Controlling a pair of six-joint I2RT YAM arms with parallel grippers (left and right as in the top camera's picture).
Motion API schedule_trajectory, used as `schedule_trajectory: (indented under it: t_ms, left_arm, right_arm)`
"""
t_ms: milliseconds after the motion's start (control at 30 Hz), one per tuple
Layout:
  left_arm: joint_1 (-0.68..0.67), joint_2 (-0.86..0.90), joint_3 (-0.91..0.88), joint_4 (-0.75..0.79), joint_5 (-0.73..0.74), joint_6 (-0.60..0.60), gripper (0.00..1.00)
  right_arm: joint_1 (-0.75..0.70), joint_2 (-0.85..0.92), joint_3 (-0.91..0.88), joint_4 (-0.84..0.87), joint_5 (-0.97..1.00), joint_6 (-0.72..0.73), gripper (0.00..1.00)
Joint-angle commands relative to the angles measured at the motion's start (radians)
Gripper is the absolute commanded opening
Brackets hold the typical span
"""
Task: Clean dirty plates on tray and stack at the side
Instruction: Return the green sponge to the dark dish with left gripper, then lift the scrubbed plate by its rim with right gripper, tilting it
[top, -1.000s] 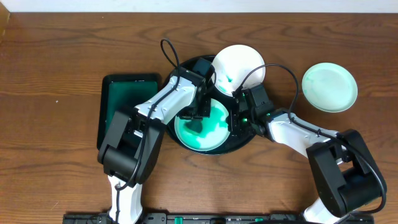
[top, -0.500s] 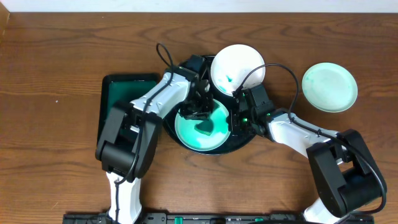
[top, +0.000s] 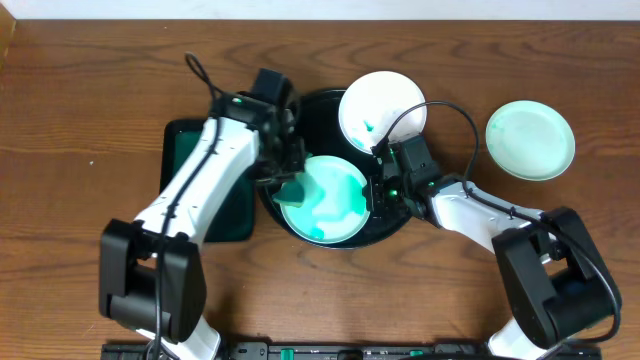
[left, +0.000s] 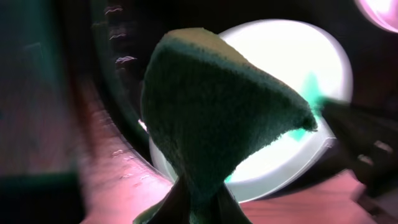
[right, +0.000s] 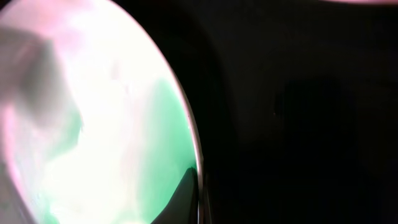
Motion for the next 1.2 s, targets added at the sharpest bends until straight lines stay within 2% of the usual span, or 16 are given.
schedule_trajectory:
  t_ms: [0, 167, 300, 500, 700, 833, 1167]
  left_arm:
    - [0.100, -0.003, -0.004, -0.038, -0.052, -0.005, 0.07]
    - [0.235, -0.003, -0.004, -0.050, -0.052, -0.004, 0.07]
    - [0.311, -0.003, -0.004, -0.062, -0.052, 0.013, 0.07]
    - [0.326, -0.003, -0.004, -0.069, -0.052, 0.033, 0.07]
    - [0.326, 0.002, -0.004, -0.068, -0.052, 0.033, 0.07]
    - [0.326, 0.005, -0.005, -0.068, -0.052, 0.034, 0.07]
    - [0.326, 0.005, -0.005, -0.073, -0.052, 0.034, 0.07]
  right_arm:
    - [0.018, -0.131, -0.005, -0.046, 0.006, -0.088, 0.02]
    - [0.023, -0.280, 0.000, -0.156, 0.130, -0.206, 0.01]
    - [0.031, -0.362, 0.000, -0.220, 0.255, -0.240, 0.01]
    - [0.034, -0.379, 0.051, -0.281, 0.358, -0.274, 0.01]
    - [0.041, -0.378, 0.097, -0.409, 0.420, -0.250, 0.01]
    - [0.043, -0.378, 0.097, -0.551, 0.418, -0.137, 0.01]
    - [0.043, -0.378, 0.108, -0.519, 0.581, -0.136, 0.01]
